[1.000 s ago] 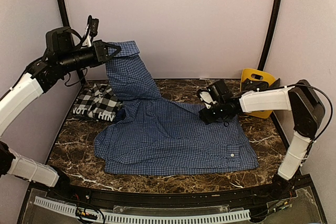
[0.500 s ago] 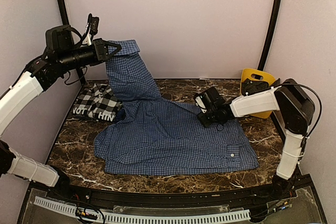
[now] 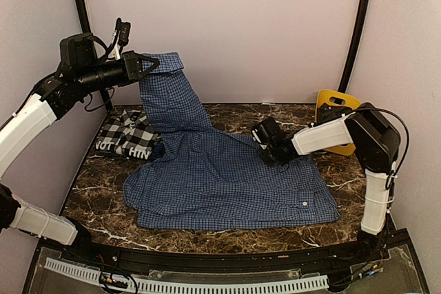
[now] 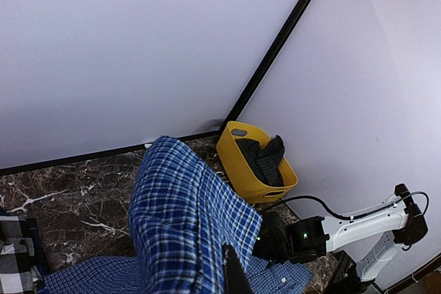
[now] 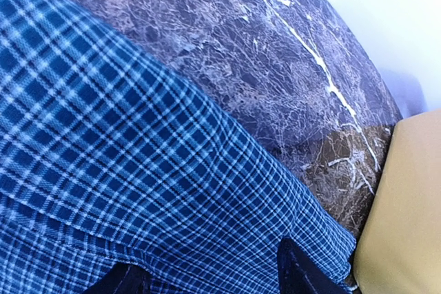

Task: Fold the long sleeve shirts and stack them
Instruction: Pick up the corner of the 1/3-folded shirt.

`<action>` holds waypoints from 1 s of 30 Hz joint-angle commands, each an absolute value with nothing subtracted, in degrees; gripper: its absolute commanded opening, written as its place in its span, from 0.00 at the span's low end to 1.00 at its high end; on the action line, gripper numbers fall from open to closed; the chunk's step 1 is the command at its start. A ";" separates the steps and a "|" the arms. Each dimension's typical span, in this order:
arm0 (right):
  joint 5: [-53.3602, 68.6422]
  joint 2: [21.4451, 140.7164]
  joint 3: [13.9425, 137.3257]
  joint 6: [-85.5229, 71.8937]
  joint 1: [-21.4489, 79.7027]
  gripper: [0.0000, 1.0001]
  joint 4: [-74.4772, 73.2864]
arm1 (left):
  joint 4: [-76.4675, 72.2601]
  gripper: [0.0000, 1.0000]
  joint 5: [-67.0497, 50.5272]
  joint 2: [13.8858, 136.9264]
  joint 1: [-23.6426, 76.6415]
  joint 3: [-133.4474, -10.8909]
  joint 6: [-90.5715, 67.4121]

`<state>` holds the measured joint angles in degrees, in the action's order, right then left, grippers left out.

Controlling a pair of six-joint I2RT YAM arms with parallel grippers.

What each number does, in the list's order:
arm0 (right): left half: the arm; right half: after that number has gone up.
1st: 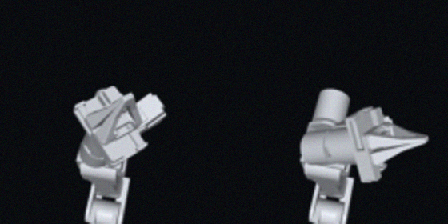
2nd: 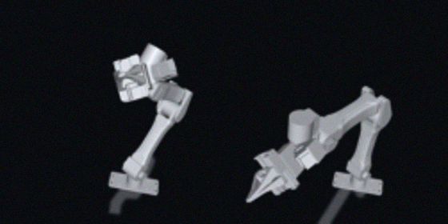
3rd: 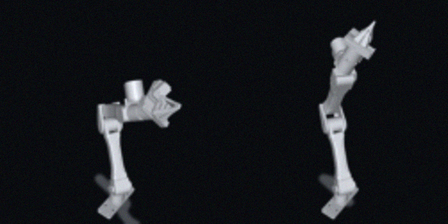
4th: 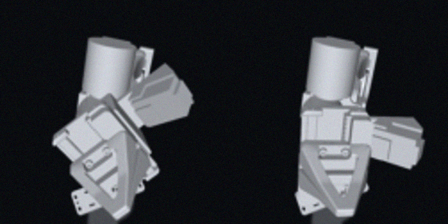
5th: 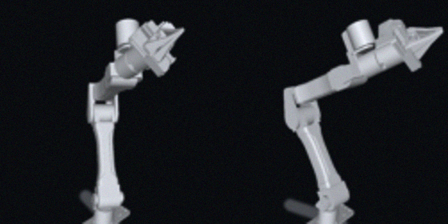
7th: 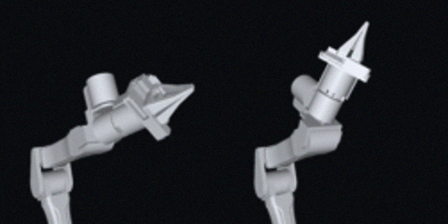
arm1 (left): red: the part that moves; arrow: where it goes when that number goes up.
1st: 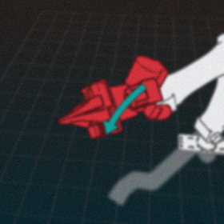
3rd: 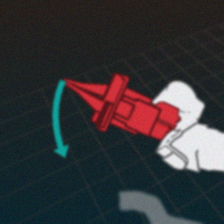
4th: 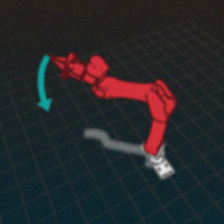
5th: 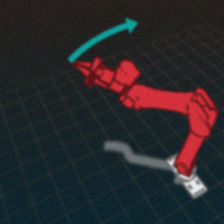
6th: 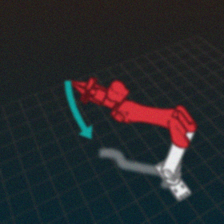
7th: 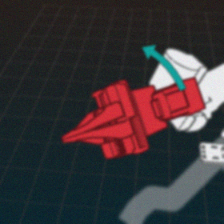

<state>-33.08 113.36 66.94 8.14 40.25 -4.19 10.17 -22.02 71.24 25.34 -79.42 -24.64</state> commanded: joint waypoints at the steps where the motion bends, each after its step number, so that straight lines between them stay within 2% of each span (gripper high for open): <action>1: -38.25 114.22 68.90 9.75 40.65 0.54 -2.78 | 10.31 0.00 -22.33 69.86 25.49 -80.57 -23.59; 6: -40.18 113.89 69.39 10.03 40.61 0.38 -3.85 | 10.68 0.00 -21.84 69.72 25.49 -80.33 -23.18; 11: -39.95 111.50 68.05 9.80 40.46 0.14 -4.22 | 11.13 0.00 -20.74 69.57 25.49 -80.18 -22.70; 12: -39.41 110.99 67.81 9.57 40.39 0.06 -4.33 | 11.10 0.00 -20.68 69.53 25.49 -80.05 -22.62; 14: -38.19 109.80 67.16 8.92 40.26 0.00 -4.71 | 11.08 0.00 -20.56 69.44 25.44 -79.85 -22.51; 19: -35.28 106.58 66.17 6.85 40.25 0.00 -8.68 | 11.76 0.00 -20.15 68.80 25.40 -79.31 -21.57; 30: -32.94 100.10 71.64 1.91 41.02 0.00 -33.69 | 21.74 0.00 -22.70 62.71 25.40 -77.95 -15.61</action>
<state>-33.06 101.89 68.93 4.93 40.29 -22.98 16.62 -21.45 67.44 25.34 -79.31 -18.79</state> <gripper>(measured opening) 0.004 0.008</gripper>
